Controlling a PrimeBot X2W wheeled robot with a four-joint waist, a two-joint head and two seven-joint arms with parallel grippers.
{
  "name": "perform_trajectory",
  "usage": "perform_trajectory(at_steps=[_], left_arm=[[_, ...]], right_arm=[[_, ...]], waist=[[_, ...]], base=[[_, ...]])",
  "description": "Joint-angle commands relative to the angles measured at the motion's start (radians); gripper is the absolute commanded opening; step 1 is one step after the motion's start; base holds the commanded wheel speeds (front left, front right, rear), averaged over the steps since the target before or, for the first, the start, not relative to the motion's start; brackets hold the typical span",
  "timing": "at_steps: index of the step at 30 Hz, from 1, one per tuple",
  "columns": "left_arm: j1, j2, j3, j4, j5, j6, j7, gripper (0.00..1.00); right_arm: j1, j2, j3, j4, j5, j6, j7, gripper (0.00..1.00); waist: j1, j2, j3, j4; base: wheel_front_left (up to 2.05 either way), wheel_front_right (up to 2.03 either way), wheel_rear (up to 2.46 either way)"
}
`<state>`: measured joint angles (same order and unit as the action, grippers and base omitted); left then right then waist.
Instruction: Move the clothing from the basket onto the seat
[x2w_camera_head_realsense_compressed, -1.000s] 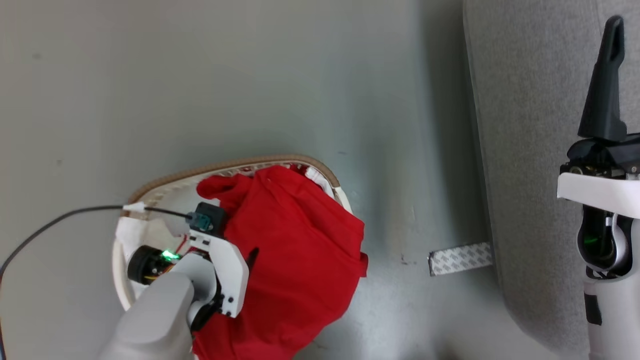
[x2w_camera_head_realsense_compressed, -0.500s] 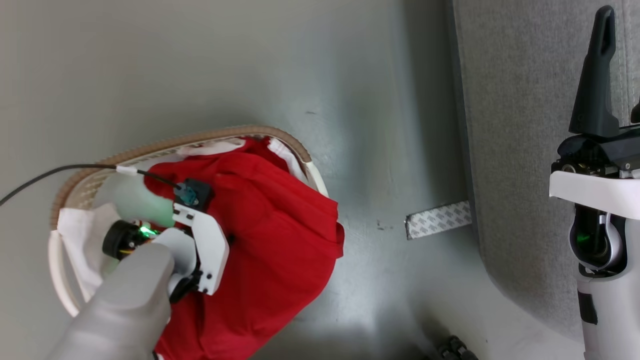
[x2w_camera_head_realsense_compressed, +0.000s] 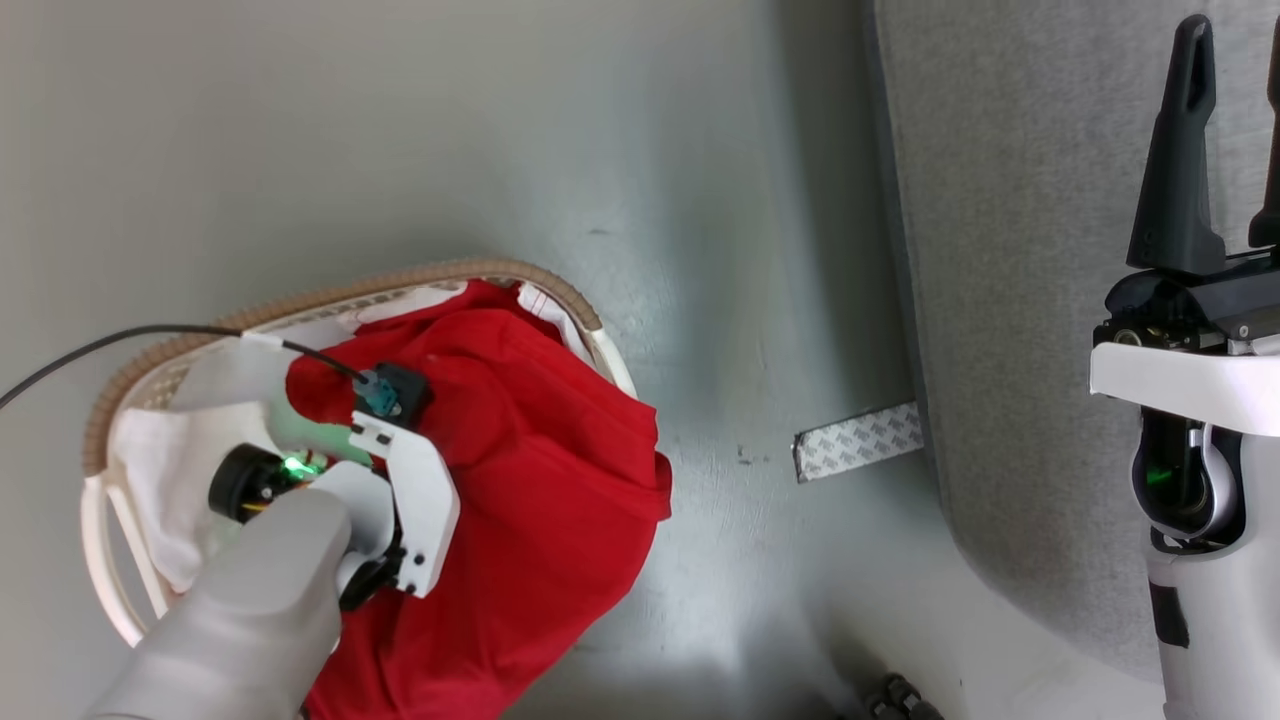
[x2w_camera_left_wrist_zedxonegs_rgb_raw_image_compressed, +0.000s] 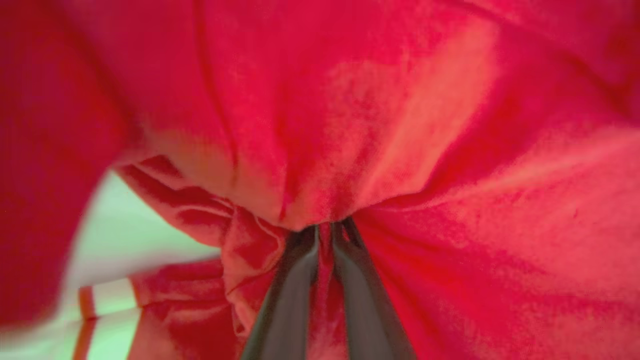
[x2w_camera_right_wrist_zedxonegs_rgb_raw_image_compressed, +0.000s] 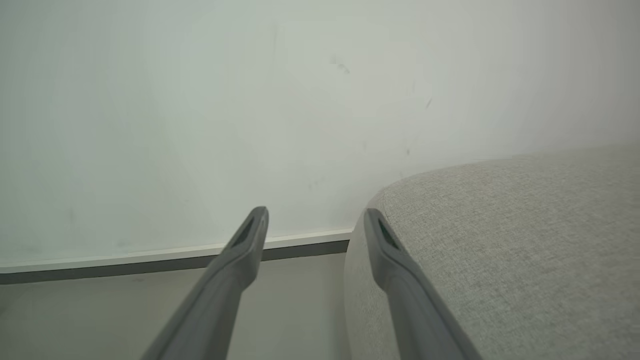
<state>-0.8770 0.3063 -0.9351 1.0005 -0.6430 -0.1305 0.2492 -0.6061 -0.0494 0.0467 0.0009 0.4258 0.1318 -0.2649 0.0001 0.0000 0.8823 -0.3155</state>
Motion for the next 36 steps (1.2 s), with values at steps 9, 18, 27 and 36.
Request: perform_trajectory(at_steps=[9,18,27,36], left_arm=[[0.088,-0.020,-0.027,0.015,-0.105,0.000,-0.128,0.00],[0.186,-0.061,-0.043,-0.005,-0.186,0.000,-0.271,0.00],[0.239,-0.060,-0.067,-0.110,-0.249,0.000,-0.389,0.00],[0.266,-0.018,-0.049,-0.229,-0.250,0.021,-0.478,0.00]], right_arm=[[0.055,-0.002,0.004,0.043,0.012,-0.002,0.001,1.00],[0.153,-0.003,0.015,0.102,-0.061,-0.002,0.001,1.00],[0.238,-0.003,0.024,0.140,-0.091,-0.002,0.001,1.00],[0.301,-0.003,0.021,0.163,-0.106,-0.002,0.001,1.00]], waist=[[-0.0001,0.0000,-0.220,0.023],[-0.0001,0.0000,-0.469,0.087],[-0.0001,0.0000,-0.630,0.172],[-0.0001,0.0000,-0.735,0.207]], base=[[0.00,0.00,0.00],[0.00,0.00,0.00],[0.00,0.00,0.00],[0.00,0.00,0.00]])
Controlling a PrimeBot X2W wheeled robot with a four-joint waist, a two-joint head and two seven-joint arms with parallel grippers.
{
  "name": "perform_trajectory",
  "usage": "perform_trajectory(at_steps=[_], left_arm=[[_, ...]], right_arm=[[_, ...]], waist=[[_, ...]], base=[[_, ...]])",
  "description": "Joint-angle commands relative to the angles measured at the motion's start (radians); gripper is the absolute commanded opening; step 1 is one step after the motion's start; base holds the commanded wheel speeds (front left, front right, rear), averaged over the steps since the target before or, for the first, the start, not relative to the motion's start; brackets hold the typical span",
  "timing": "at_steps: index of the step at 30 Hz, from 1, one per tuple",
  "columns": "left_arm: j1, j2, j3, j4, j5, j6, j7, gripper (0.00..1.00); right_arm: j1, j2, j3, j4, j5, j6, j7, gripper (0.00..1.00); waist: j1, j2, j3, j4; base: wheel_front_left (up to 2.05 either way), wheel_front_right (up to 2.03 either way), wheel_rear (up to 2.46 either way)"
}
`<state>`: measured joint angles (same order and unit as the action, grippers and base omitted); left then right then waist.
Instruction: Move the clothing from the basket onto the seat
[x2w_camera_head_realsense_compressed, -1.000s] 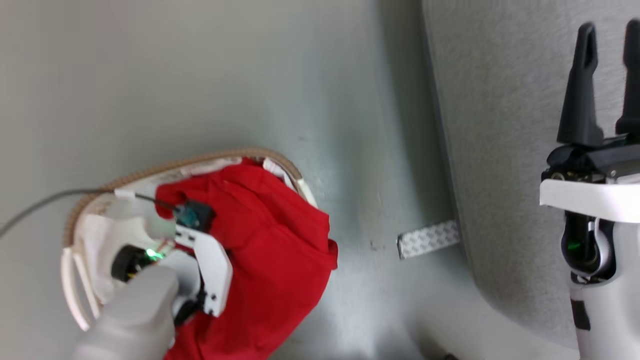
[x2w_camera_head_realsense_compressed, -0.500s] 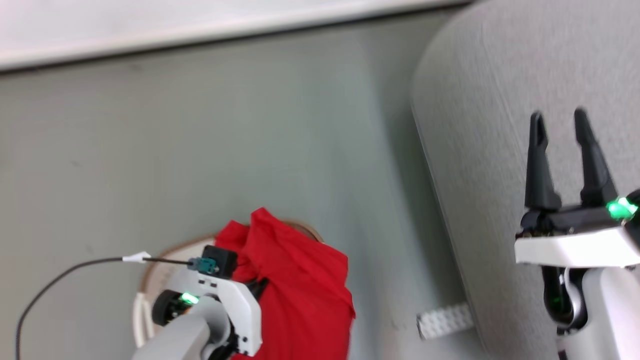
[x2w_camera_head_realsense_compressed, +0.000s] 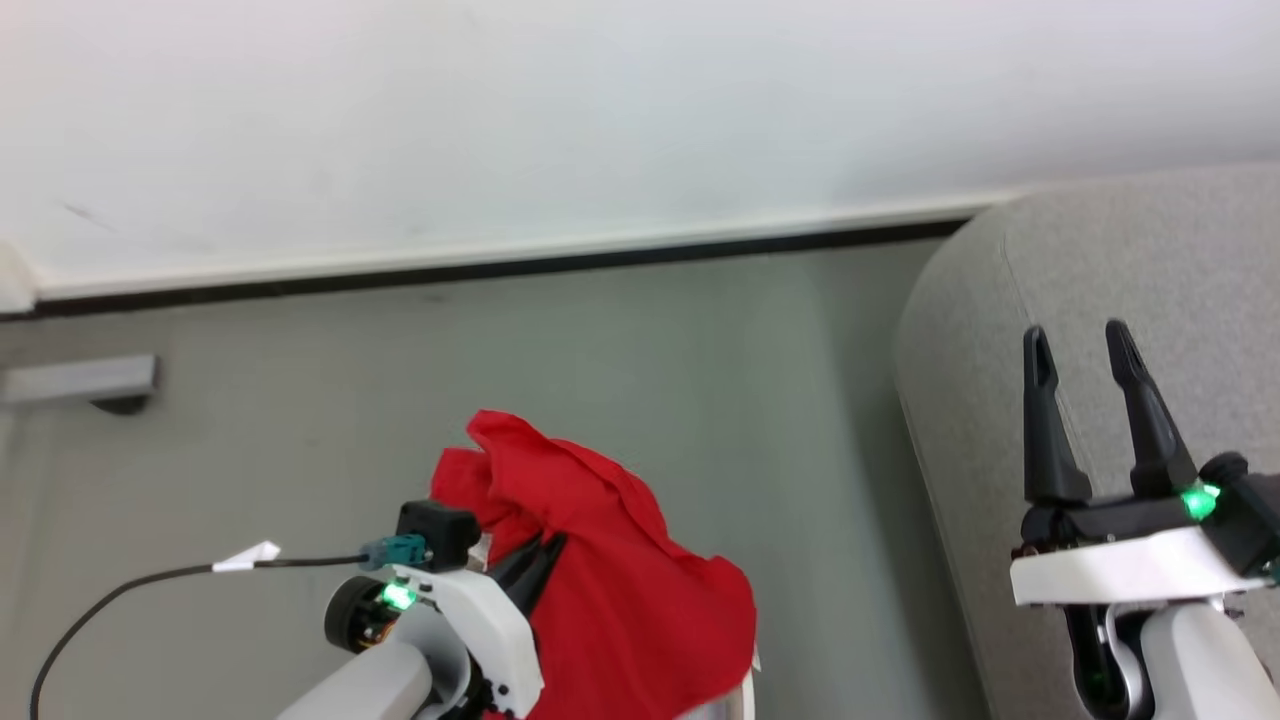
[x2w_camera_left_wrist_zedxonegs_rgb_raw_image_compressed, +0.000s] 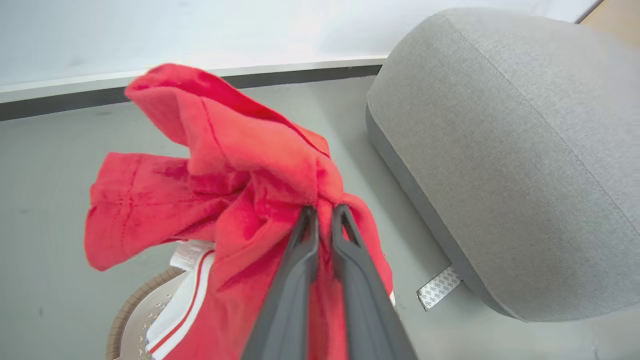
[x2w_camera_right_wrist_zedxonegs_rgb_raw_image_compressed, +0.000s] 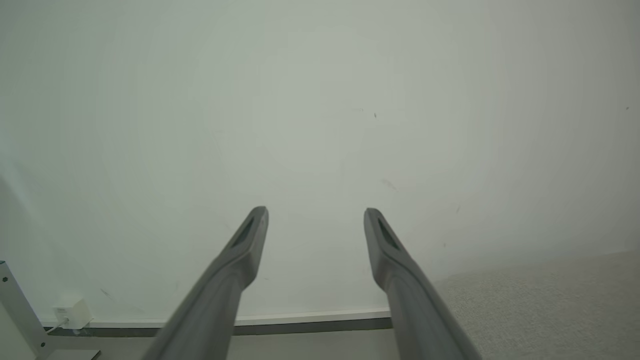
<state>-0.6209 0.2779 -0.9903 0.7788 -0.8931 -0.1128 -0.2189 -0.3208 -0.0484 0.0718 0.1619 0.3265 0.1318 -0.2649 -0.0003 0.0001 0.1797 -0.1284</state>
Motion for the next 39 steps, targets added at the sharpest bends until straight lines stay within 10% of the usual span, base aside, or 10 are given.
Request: perform_trajectory(at_steps=[1,20,39], left_arm=[[0.012,0.016,0.011,-0.028,0.003,0.012,-0.017,0.00],[-0.037,0.235,0.145,-0.631,0.060,0.236,0.005,0.00],[-0.078,0.286,0.160,-0.774,0.097,0.287,0.044,0.00]], right_arm=[[0.026,-0.004,-0.006,0.004,-0.009,-0.002,0.001,1.00],[0.124,-0.003,0.049,0.022,0.015,-0.002,0.001,1.00],[0.100,-0.003,0.208,-0.003,0.051,-0.002,0.001,1.00]], waist=[[0.0003,-0.0001,-0.044,0.024],[0.0003,-0.0001,-0.135,0.065],[0.0003,-0.0001,-0.120,0.066]], base=[[0.00,0.00,0.00],[0.00,0.00,0.00],[0.00,0.00,0.00]])
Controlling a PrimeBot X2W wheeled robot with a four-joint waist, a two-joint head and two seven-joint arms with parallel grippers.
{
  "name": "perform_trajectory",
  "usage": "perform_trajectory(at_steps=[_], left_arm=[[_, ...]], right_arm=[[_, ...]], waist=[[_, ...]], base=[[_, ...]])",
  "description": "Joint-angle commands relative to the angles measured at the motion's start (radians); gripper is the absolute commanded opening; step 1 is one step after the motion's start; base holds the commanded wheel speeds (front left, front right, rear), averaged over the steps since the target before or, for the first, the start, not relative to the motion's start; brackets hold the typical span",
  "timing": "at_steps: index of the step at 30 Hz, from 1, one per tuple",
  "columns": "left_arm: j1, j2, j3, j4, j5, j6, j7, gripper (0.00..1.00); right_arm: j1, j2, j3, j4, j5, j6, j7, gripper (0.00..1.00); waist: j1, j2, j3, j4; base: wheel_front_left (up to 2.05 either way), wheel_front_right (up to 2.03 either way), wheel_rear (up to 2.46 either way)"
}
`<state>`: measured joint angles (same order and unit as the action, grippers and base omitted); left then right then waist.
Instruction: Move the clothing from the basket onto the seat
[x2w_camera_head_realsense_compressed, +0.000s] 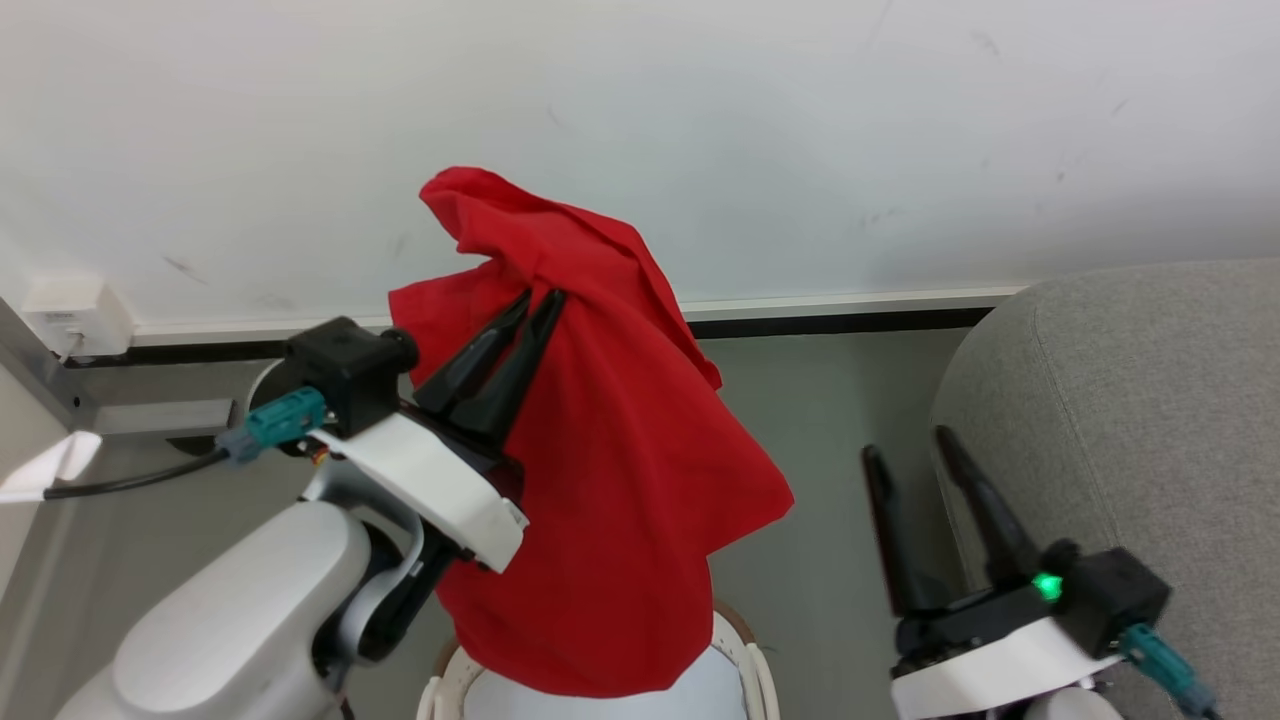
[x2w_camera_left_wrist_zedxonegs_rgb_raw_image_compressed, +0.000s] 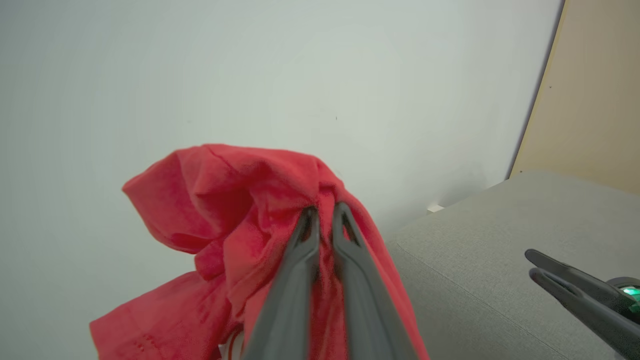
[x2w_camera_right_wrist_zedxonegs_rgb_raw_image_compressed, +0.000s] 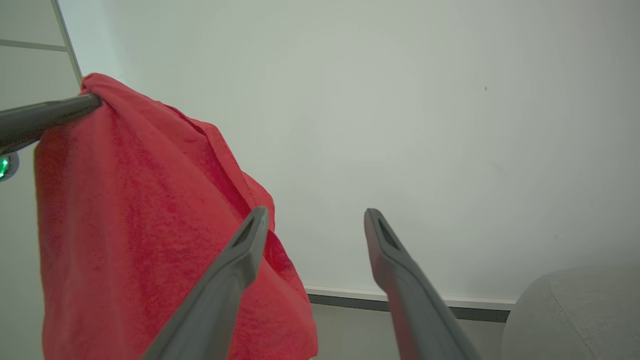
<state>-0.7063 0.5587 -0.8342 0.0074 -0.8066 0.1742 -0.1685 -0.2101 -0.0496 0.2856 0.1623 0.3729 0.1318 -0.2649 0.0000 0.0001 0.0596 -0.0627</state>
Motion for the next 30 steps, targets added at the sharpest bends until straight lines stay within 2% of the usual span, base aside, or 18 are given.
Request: perform_trajectory(at_steps=[1,11,14,20,30], left_arm=[[0.011,0.004,0.002,0.000,0.010,0.000,-0.009,0.00],[0.027,-0.033,-0.028,0.036,0.003,-0.016,-0.021,0.00],[0.031,-0.050,-0.041,0.052,0.001,-0.026,-0.022,0.00],[0.042,-0.091,-0.072,0.080,-0.003,-0.039,-0.024,0.00],[0.039,-0.164,-0.120,0.101,-0.010,-0.061,-0.013,0.00]], right_arm=[[-0.015,-0.003,0.016,-0.005,0.006,-0.002,0.001,1.00],[-0.087,-0.066,0.324,0.064,0.095,-0.002,0.008,1.00],[-0.112,-0.067,0.393,0.094,0.128,-0.002,0.010,1.00],[-0.167,-0.048,0.471,0.182,0.185,-0.002,0.023,1.00],[-0.302,-0.008,0.494,0.426,0.192,-0.002,0.022,1.00]], waist=[[0.0000,-0.0001,0.000,0.001],[0.0000,-0.0001,-0.022,0.036],[0.0000,-0.0001,-0.035,0.054],[0.0000,-0.0001,-0.063,0.101],[0.0000,-0.0001,-0.082,0.182]], base=[[0.00,0.00,0.00],[0.00,0.00,0.00],[0.00,0.00,0.00],[0.00,0.00,0.00],[0.00,0.00,0.00]])
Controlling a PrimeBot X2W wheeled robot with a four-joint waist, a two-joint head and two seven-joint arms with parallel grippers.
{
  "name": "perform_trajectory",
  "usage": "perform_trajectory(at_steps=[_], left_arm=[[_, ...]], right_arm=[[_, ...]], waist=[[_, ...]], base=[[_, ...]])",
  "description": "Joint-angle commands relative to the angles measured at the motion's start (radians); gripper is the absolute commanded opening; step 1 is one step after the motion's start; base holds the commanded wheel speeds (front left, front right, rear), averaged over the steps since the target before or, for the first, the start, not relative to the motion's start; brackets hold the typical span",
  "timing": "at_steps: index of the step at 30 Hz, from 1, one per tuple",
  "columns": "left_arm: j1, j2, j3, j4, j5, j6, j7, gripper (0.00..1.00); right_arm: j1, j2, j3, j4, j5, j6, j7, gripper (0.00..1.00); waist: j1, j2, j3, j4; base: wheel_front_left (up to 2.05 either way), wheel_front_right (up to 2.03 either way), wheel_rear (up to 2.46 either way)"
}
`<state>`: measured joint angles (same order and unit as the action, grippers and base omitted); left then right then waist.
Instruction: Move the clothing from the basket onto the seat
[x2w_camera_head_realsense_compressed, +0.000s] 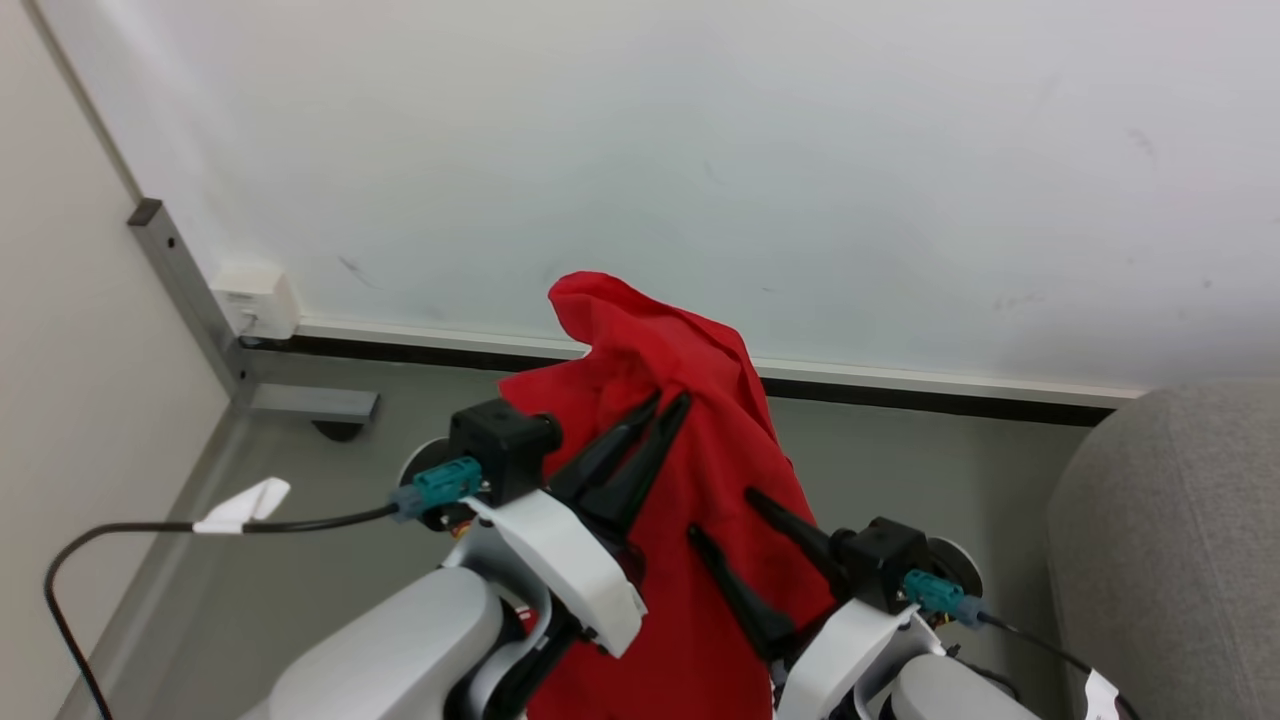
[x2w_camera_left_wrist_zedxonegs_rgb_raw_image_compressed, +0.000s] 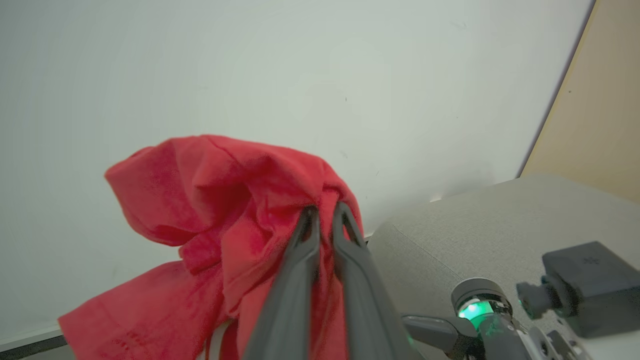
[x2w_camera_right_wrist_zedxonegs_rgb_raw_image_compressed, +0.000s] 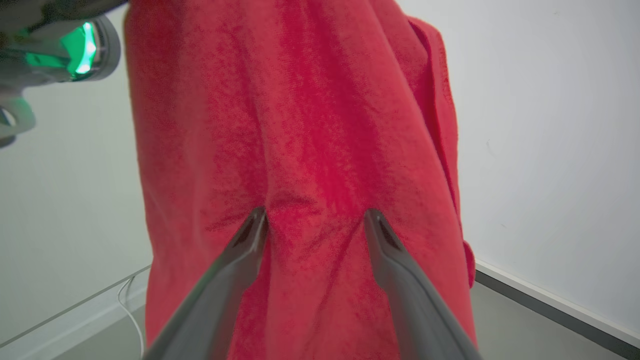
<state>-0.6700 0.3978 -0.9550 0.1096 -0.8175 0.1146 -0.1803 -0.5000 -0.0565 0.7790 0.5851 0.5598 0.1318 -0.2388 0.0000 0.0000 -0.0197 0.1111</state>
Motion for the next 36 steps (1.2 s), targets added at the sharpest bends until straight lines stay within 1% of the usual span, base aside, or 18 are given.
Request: perform_trajectory(at_steps=[1,5,8,11,14,22,23,24,25,36], left_arm=[[0.004,-0.008,-0.004,0.001,0.001,-0.004,0.001,0.00],[0.008,-0.032,-0.020,0.002,-0.004,-0.011,0.005,0.00],[0.003,-0.047,-0.032,0.003,-0.006,-0.015,0.009,0.00],[-0.002,-0.058,-0.043,0.008,-0.006,-0.020,0.017,0.00],[-0.001,-0.064,-0.054,0.011,-0.006,-0.025,0.026,0.00],[0.005,-0.086,-0.077,0.007,-0.015,-0.034,0.040,0.00],[0.006,-0.088,-0.079,0.006,-0.016,-0.035,0.043,0.00],[0.006,-0.088,-0.080,0.005,-0.017,-0.035,0.044,0.00],[0.006,-0.088,-0.082,0.005,-0.018,-0.035,0.045,0.00],[0.023,-0.046,-0.055,0.023,-0.035,-0.017,0.027,0.00]], right_arm=[[-0.023,0.002,0.001,0.021,0.011,-0.002,-0.008,1.00],[-0.064,0.006,0.019,0.082,0.033,-0.002,-0.018,1.00],[-0.093,0.007,0.075,0.083,0.056,-0.002,-0.023,1.00],[-0.122,0.005,0.108,0.092,0.081,-0.002,-0.027,1.00],[-0.143,0.005,0.092,0.074,0.079,-0.002,-0.027,1.00],[-0.120,0.006,0.073,0.071,0.049,-0.002,-0.027,1.00],[-0.118,0.006,0.071,0.069,0.049,-0.002,-0.027,0.92],[-0.117,0.006,0.069,0.064,0.049,-0.002,-0.027,0.27],[-0.117,0.006,0.067,0.061,0.052,-0.002,-0.027,0.00],[-0.082,-0.003,0.027,0.033,0.049,-0.002,-0.027,0.00]], waist=[[0.0000,0.0000,-0.004,0.015],[0.0000,0.0000,-0.006,0.040],[0.0000,0.0000,-0.007,0.061],[0.0000,0.0000,-0.007,0.078],[0.0000,0.0000,-0.009,0.090],[0.0000,0.0000,-0.023,0.126],[0.0000,0.0000,-0.024,0.129],[0.0000,0.0000,-0.025,0.131],[0.0000,0.0000,-0.025,0.133],[0.0000,0.0000,-0.020,0.116]], base=[[0.00,0.00,0.00],[0.00,0.00,0.00],[0.00,0.00,0.00],[0.00,0.00,0.00],[0.00,0.00,0.00],[0.00,0.00,0.00],[0.00,0.00,0.00],[0.00,0.00,0.00],[0.00,0.00,0.00],[0.00,0.00,0.00]])
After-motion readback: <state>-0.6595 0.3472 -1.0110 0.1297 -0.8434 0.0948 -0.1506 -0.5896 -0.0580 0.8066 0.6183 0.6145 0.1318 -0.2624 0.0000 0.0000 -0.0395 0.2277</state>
